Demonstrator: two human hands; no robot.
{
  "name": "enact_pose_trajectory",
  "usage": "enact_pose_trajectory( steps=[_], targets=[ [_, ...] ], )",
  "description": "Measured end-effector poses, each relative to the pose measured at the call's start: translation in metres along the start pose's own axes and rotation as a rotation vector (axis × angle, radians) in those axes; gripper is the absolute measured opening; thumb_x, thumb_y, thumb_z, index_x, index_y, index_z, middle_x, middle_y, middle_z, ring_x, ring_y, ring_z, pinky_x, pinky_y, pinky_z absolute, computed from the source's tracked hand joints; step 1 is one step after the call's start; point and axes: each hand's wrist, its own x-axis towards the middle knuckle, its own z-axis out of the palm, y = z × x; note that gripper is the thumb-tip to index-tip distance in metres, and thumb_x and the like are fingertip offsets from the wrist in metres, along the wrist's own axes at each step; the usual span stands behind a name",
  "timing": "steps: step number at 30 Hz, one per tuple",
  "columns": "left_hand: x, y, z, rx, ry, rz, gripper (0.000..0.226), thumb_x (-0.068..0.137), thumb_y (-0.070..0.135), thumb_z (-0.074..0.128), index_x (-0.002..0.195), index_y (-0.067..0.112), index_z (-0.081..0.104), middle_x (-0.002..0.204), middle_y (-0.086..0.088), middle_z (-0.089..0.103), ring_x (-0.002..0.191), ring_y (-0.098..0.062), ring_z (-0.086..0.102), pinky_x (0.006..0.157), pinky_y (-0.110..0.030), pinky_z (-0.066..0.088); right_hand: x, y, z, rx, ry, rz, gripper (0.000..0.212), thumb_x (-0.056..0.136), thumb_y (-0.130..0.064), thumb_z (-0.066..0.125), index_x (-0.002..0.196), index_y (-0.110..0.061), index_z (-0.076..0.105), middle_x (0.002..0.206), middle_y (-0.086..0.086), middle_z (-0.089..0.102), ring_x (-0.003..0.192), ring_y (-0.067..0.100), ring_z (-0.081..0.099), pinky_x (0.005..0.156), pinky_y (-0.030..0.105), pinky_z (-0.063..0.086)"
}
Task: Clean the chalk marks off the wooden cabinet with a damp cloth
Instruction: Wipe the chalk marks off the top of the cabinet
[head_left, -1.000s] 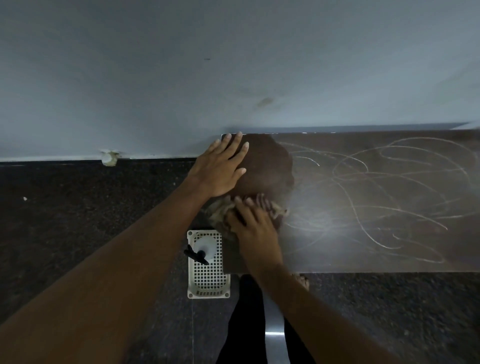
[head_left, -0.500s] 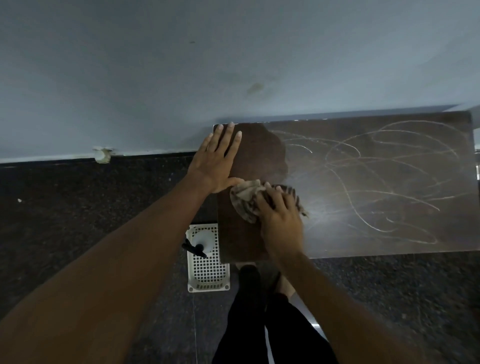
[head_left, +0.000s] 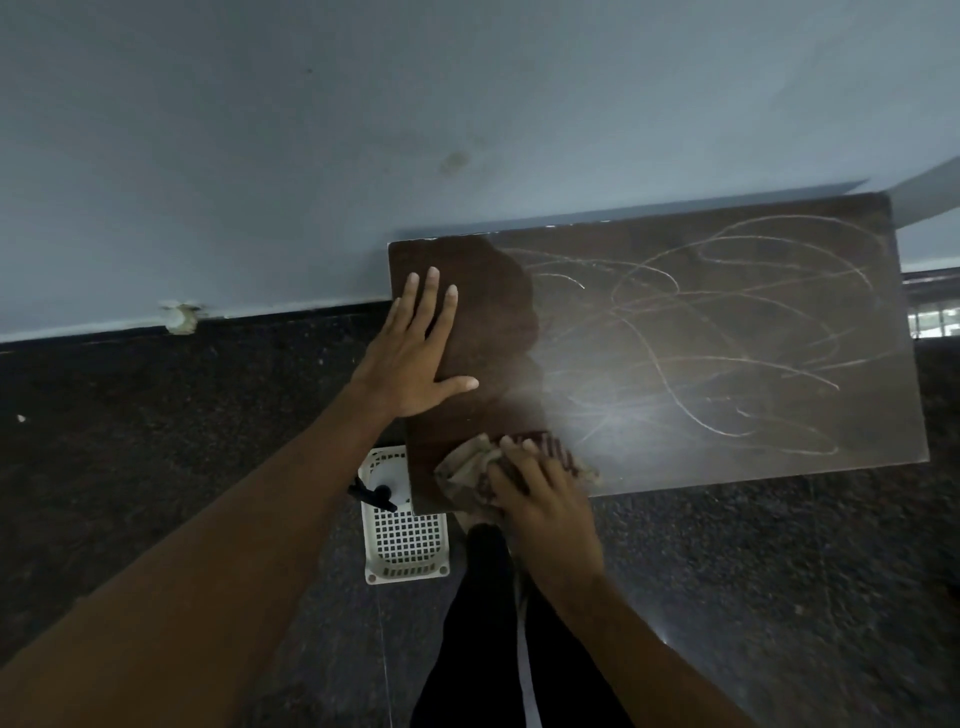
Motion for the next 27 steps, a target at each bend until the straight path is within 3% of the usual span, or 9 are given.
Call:
enact_pose_trajectory(
  steps=[6, 9, 11, 13, 19, 22, 25, 27],
  targets=[
    [0.004, 0.006, -0.005, 0.030, -0.025, -0.040, 0.119, 0.084, 0.076, 0.048, 0.155, 0.006, -0.016, 0.160, -0.023, -0.027, 0.149, -0.040, -0.023, 0.123, -0.051, 0.002, 0.041, -0.010, -0.006, 0.030, 0.037, 0.393, 0.056, 0.068, -0.014, 0.081, 0.122, -0.018, 0.066, 0.138, 0.012, 0.056, 0.120, 0.038, 0.050, 0.088, 0.051, 0.054],
    [0.004, 0.011, -0.011, 0.005, -0.053, -0.058, 0.120, 0.083, 0.073, 0.054, 0.156, 0.007, -0.016, 0.160, -0.022, -0.027, 0.149, -0.040, -0.023, 0.123, -0.052, 0.005, 0.038, -0.049, 0.013, 0.090, 0.046, 0.223, 0.046, 0.073, -0.024, 0.079, 0.117, -0.019, 0.068, 0.133, 0.010, 0.060, 0.119, 0.036, 0.056, 0.096, 0.049, 0.052],
    [0.004, 0.014, -0.015, -0.019, -0.086, -0.075, 0.122, 0.082, 0.071, 0.059, 0.156, 0.008, -0.016, 0.160, -0.019, -0.029, 0.149, -0.039, -0.023, 0.123, -0.054, 0.010, 0.029, -0.067, 0.026, 0.111, 0.050, 0.053, 0.030, 0.085, -0.023, 0.062, 0.114, -0.017, 0.068, 0.131, 0.011, 0.062, 0.119, 0.036, 0.059, 0.097, 0.049, 0.051],
    [0.005, 0.015, -0.018, -0.045, -0.107, -0.091, 0.125, 0.079, 0.068, 0.065, 0.156, 0.010, -0.016, 0.161, -0.016, -0.030, 0.149, -0.037, -0.024, 0.120, -0.057, 0.016, 0.020, -0.069, 0.030, 0.118, 0.040, 0.000, 0.033, 0.088, -0.022, 0.049, 0.114, -0.016, 0.069, 0.131, 0.010, 0.063, 0.119, 0.035, 0.060, 0.096, 0.048, 0.052],
    [0.003, 0.016, -0.024, -0.045, -0.144, -0.100, 0.130, 0.076, 0.063, 0.072, 0.156, 0.011, -0.016, 0.161, -0.015, -0.031, 0.149, -0.036, -0.024, 0.119, -0.057, 0.021, 0.003, -0.005, 0.008, 0.029, 0.038, -0.147, 0.038, 0.077, -0.020, 0.065, 0.115, -0.018, 0.071, 0.134, 0.008, 0.061, 0.116, 0.032, 0.056, 0.094, 0.044, 0.052],
    [0.002, 0.017, -0.024, -0.037, -0.135, -0.097, 0.130, 0.077, 0.062, 0.071, 0.156, 0.010, -0.018, 0.160, -0.016, -0.032, 0.149, -0.037, -0.025, 0.119, -0.056, 0.018, 0.016, 0.025, -0.012, 0.004, 0.009, 0.040, 0.047, 0.072, -0.018, 0.076, 0.118, -0.018, 0.070, 0.135, 0.011, 0.059, 0.120, 0.036, 0.047, 0.095, 0.050, 0.050],
    [0.002, 0.016, -0.021, -0.026, -0.124, -0.084, 0.130, 0.077, 0.063, 0.070, 0.155, 0.008, -0.018, 0.159, -0.018, -0.032, 0.148, -0.038, -0.026, 0.121, -0.055, 0.015, 0.039, 0.011, -0.016, -0.002, 0.068, 0.308, 0.043, 0.075, -0.015, 0.065, 0.118, -0.018, 0.067, 0.132, 0.011, 0.057, 0.115, 0.039, 0.046, 0.089, 0.052, 0.051],
    [0.002, 0.015, -0.020, -0.014, -0.116, -0.084, 0.129, 0.077, 0.063, 0.069, 0.155, 0.008, -0.018, 0.159, -0.019, -0.032, 0.148, -0.039, -0.025, 0.121, -0.055, 0.015, 0.045, -0.016, -0.008, 0.020, 0.093, 0.313, 0.043, 0.074, -0.019, 0.065, 0.117, -0.019, 0.067, 0.129, 0.010, 0.059, 0.113, 0.036, 0.048, 0.093, 0.050, 0.050]
  ],
)
